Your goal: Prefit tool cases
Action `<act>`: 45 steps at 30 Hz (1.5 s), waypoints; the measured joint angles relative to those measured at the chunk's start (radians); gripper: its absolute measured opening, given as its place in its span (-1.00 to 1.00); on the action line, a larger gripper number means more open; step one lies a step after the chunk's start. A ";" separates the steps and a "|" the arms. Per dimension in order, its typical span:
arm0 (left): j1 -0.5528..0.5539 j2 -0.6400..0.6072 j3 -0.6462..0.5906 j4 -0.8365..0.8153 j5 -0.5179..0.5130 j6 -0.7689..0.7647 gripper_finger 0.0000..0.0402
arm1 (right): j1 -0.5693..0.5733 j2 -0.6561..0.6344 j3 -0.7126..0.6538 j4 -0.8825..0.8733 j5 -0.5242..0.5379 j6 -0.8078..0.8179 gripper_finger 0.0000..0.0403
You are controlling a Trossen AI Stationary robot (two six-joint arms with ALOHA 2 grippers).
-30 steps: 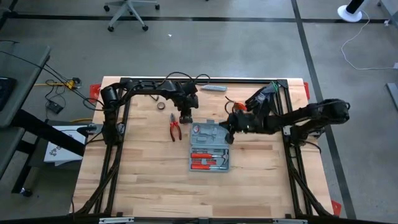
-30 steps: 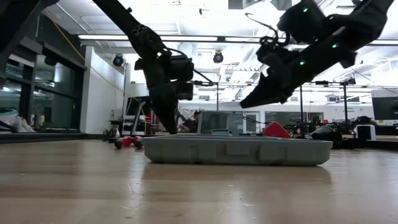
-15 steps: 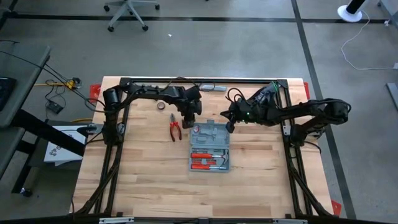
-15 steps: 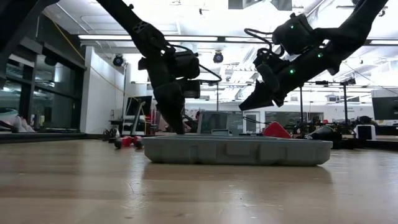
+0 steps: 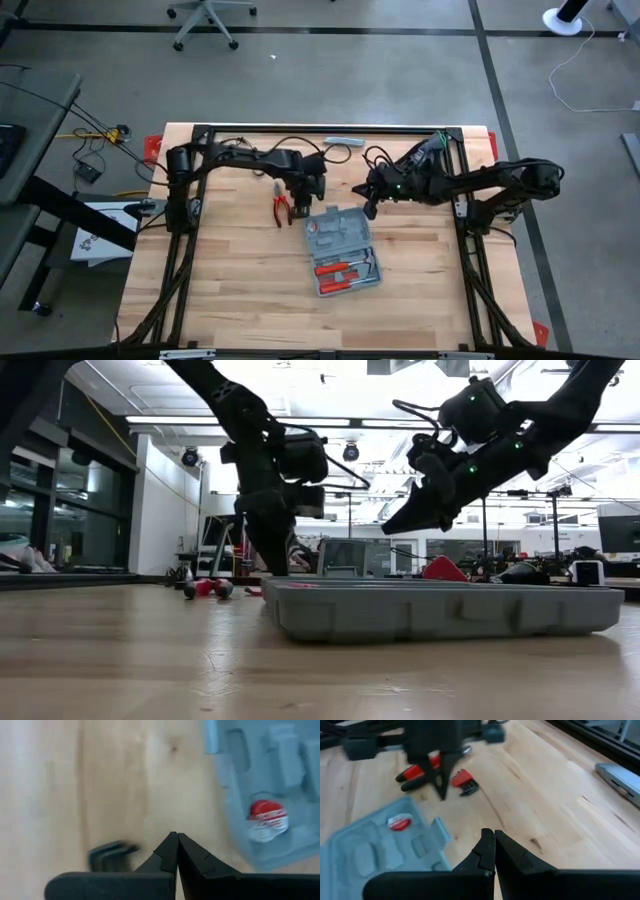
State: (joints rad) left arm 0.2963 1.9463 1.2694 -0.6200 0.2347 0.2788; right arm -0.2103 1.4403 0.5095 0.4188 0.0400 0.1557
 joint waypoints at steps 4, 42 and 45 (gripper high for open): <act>0.035 -0.016 0.000 -0.055 -0.039 0.033 -1.00 | 0.029 0.000 0.000 0.011 0.004 0.001 -1.00; 0.153 -0.015 -0.023 -0.079 0.023 0.229 -1.00 | 0.025 0.000 0.000 0.029 0.011 0.009 -1.00; 0.126 -0.015 -0.023 -0.093 0.023 0.254 -1.00 | 0.025 0.000 0.000 0.028 0.011 0.009 -1.00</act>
State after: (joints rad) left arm 0.4226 1.9309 1.2460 -0.7130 0.2576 0.5331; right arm -0.1856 1.4406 0.5098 0.4466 0.0512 0.1649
